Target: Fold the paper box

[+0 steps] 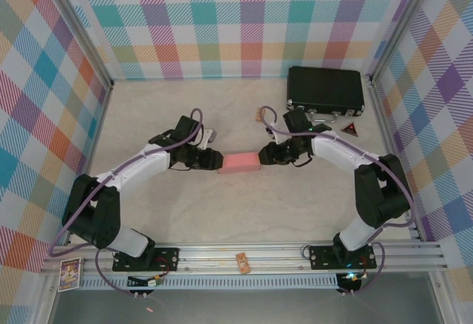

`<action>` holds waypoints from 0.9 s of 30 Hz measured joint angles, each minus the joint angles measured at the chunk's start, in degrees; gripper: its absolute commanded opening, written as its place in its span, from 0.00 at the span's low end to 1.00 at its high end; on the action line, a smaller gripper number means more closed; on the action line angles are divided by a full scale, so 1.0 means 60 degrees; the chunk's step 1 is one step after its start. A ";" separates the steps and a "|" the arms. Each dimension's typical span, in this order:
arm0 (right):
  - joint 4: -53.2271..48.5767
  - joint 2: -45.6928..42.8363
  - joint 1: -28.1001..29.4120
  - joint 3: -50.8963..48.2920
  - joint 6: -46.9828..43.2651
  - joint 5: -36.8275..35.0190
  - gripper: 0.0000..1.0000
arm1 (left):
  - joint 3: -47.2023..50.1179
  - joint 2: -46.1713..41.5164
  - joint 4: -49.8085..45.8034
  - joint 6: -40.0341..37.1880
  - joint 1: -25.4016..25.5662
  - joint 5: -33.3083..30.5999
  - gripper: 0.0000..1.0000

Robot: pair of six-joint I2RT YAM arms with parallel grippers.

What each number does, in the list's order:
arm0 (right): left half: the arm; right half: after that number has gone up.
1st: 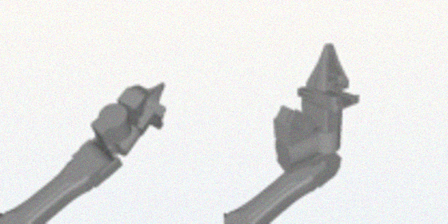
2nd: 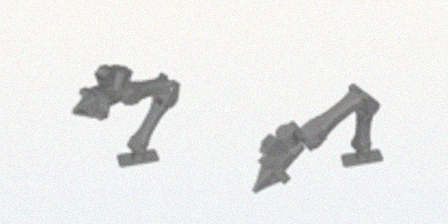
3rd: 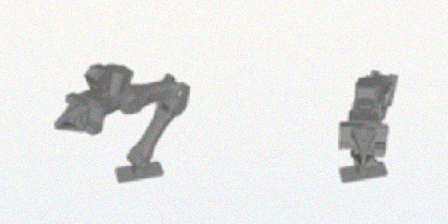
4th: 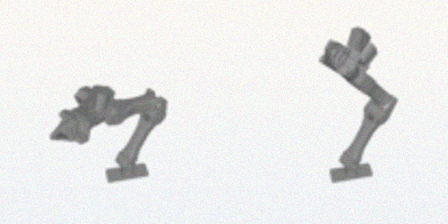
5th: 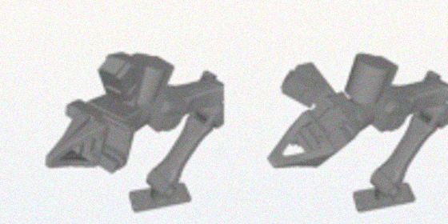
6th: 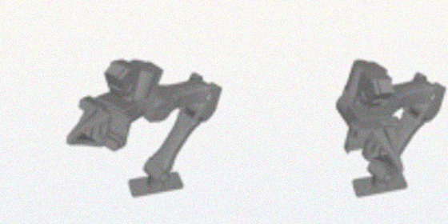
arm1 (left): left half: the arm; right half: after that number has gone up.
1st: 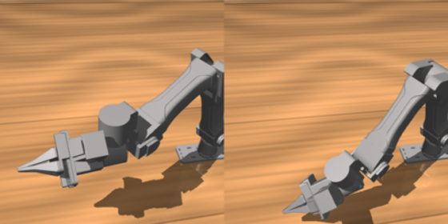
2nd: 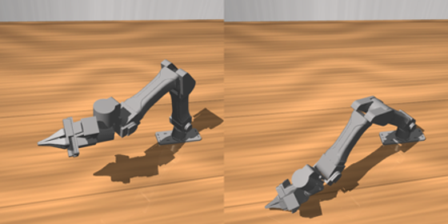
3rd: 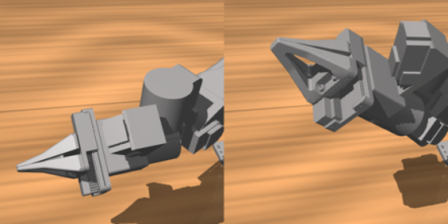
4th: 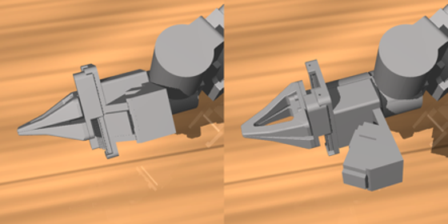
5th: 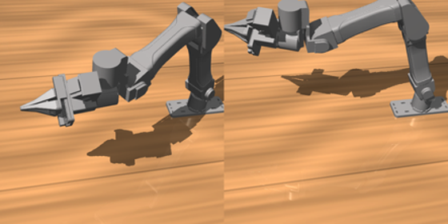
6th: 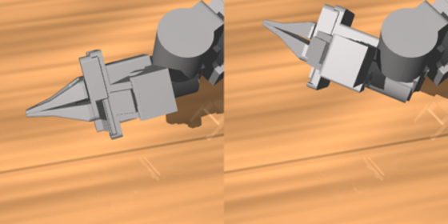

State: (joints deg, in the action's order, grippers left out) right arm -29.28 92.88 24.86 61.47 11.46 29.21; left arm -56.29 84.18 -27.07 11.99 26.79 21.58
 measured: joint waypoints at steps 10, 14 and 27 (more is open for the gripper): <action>0.0178 -0.0080 0.0160 -0.1129 0.0062 -0.0273 0.34 | 0.1104 -0.0229 0.0368 0.0036 0.0284 0.0113 0.38; 0.0317 -0.0073 0.0175 -0.1224 0.0197 -0.0375 0.32 | 0.1231 -0.0219 0.0525 0.0076 0.0328 0.0058 0.38; 0.1224 -0.0073 0.0182 -0.1209 0.0907 -0.2029 0.39 | 0.1235 -0.0229 0.1588 0.0871 0.0328 -0.2299 0.53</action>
State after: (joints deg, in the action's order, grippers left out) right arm -21.93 92.44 25.96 54.22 16.91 17.04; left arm -48.88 82.81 -17.54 17.21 28.75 7.79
